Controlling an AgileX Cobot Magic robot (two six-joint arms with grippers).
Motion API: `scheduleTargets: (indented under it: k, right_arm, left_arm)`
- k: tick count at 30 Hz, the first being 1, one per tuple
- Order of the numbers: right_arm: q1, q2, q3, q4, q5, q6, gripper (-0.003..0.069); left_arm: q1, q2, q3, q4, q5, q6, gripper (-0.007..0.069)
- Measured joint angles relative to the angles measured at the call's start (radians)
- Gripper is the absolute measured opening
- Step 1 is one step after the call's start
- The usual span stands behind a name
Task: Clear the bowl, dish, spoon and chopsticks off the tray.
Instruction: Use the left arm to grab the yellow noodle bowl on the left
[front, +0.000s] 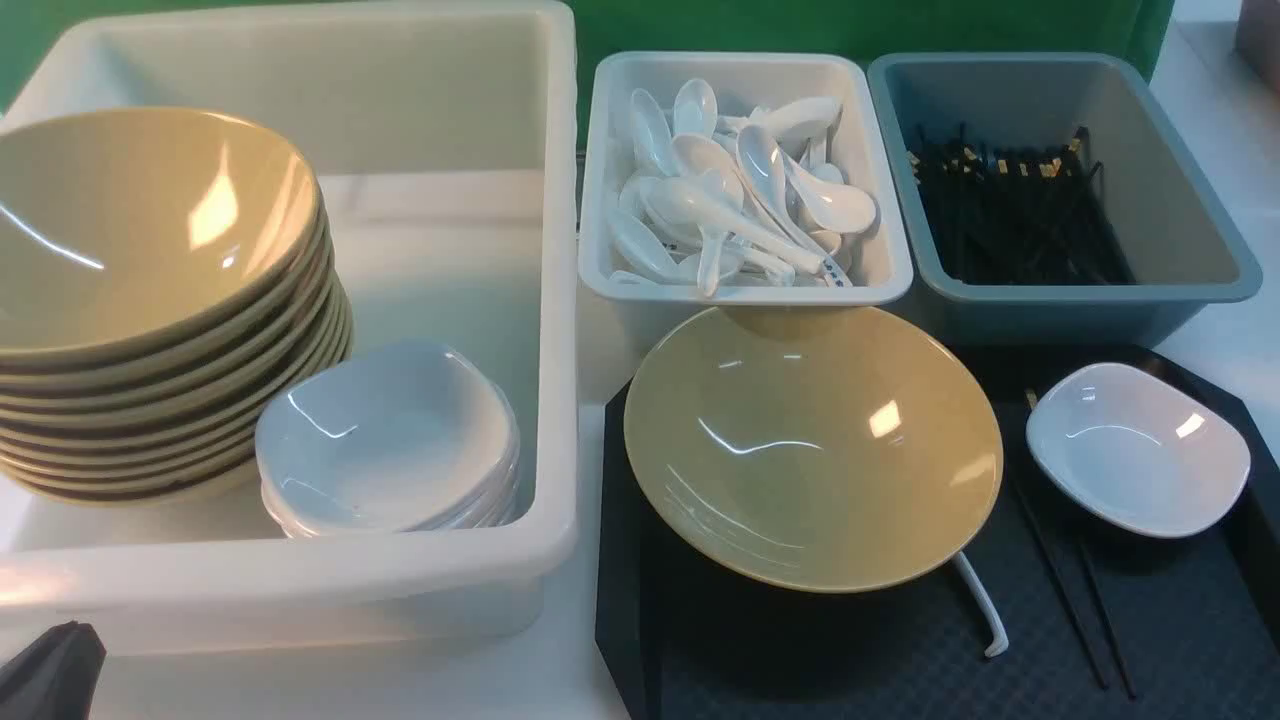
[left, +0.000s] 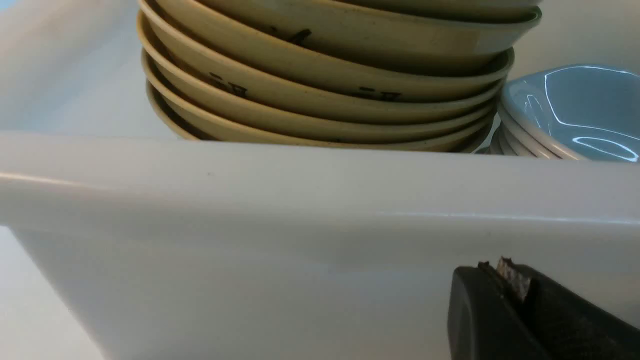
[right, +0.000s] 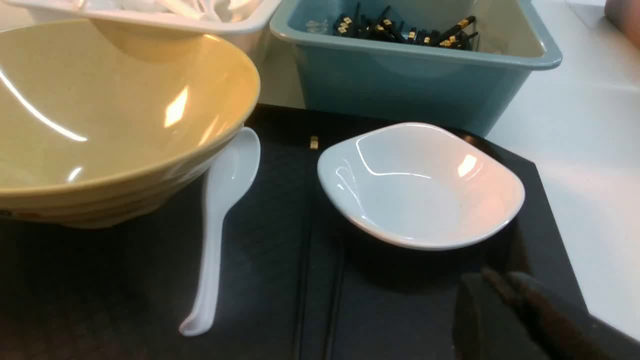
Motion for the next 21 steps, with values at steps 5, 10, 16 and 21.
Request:
scheduleTargets:
  k: [5,10,16,21]
  right_arm:
    - [0.000,0.000,0.000,0.000,0.000,0.000,0.0078]
    - [0.000,0.000,0.000,0.000,0.000,0.000,0.0082]
    - [0.000,0.000,0.000,0.000,0.000,0.000,0.0091]
    - [0.000,0.000,0.000,0.000,0.000,0.000,0.0097]
  left_arm:
    - [0.000,0.000,0.000,0.000,0.000,0.000,-0.0008]
    - [0.000,0.000,0.000,0.000,0.000,0.000,-0.0008]
    - [0.000,0.000,0.000,0.000,0.000,0.000,-0.0008]
    - [0.000,0.000,0.000,0.000,0.000,0.000,-0.0008]
